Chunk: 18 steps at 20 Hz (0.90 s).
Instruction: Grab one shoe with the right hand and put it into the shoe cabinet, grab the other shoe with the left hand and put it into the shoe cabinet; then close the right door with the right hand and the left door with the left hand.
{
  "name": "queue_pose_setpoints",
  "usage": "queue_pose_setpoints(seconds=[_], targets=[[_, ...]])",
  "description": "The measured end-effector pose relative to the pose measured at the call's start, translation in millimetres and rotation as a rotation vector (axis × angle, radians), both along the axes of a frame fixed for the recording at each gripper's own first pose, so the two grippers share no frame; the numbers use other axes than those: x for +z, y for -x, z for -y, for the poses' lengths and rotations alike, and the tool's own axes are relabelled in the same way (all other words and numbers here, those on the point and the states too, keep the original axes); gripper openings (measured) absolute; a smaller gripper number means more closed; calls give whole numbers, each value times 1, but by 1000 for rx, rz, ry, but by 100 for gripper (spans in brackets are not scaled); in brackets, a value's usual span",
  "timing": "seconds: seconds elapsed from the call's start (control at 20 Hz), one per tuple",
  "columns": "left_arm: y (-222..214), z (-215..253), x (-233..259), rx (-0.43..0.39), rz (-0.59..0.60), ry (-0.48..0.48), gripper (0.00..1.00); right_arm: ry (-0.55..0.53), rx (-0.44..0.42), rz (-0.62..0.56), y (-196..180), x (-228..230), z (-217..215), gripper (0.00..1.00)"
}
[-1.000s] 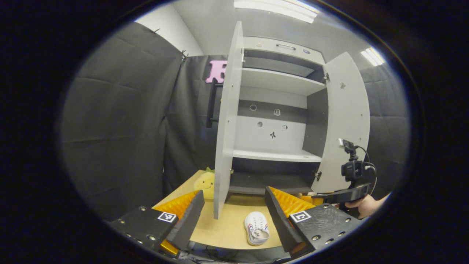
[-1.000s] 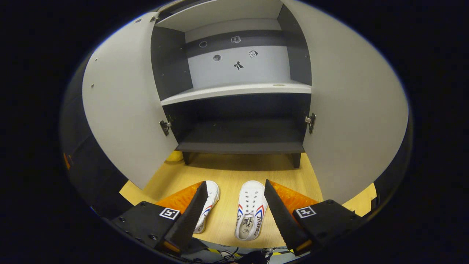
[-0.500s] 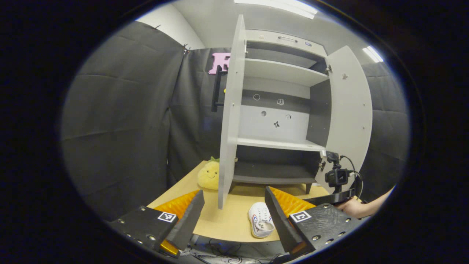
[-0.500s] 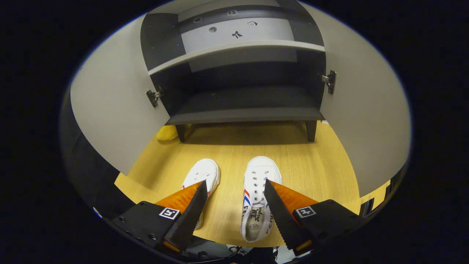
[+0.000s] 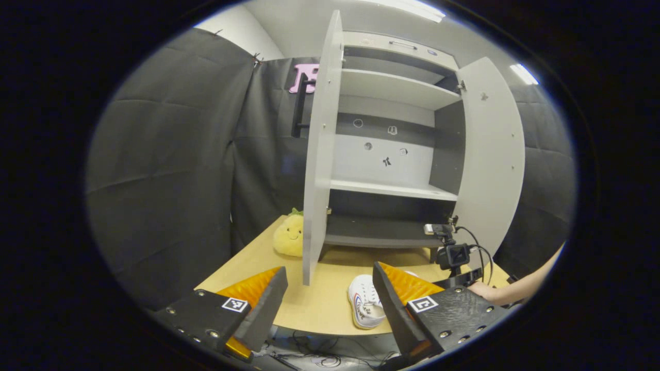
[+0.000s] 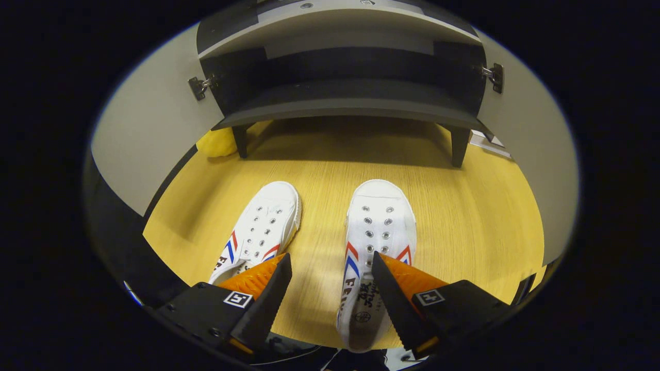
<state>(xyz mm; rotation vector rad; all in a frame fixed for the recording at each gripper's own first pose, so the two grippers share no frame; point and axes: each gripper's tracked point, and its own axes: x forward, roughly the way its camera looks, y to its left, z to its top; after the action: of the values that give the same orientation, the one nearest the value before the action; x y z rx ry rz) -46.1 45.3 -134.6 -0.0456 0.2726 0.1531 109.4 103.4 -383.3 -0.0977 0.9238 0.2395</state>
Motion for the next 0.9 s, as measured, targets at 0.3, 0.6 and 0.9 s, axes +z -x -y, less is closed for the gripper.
queue_pose_setpoints(seconds=[0.3,0.6,0.9], targets=[[1,-3,-3,16,15,38,94,189,57,3,-5,-22,12,90],[-1,-6,-3,22,7,18,94,328,30,39,-11,-24,27,34],[-1,1,2,-23,19,-15,94,207,30,-38,-11,-22,25,2]])
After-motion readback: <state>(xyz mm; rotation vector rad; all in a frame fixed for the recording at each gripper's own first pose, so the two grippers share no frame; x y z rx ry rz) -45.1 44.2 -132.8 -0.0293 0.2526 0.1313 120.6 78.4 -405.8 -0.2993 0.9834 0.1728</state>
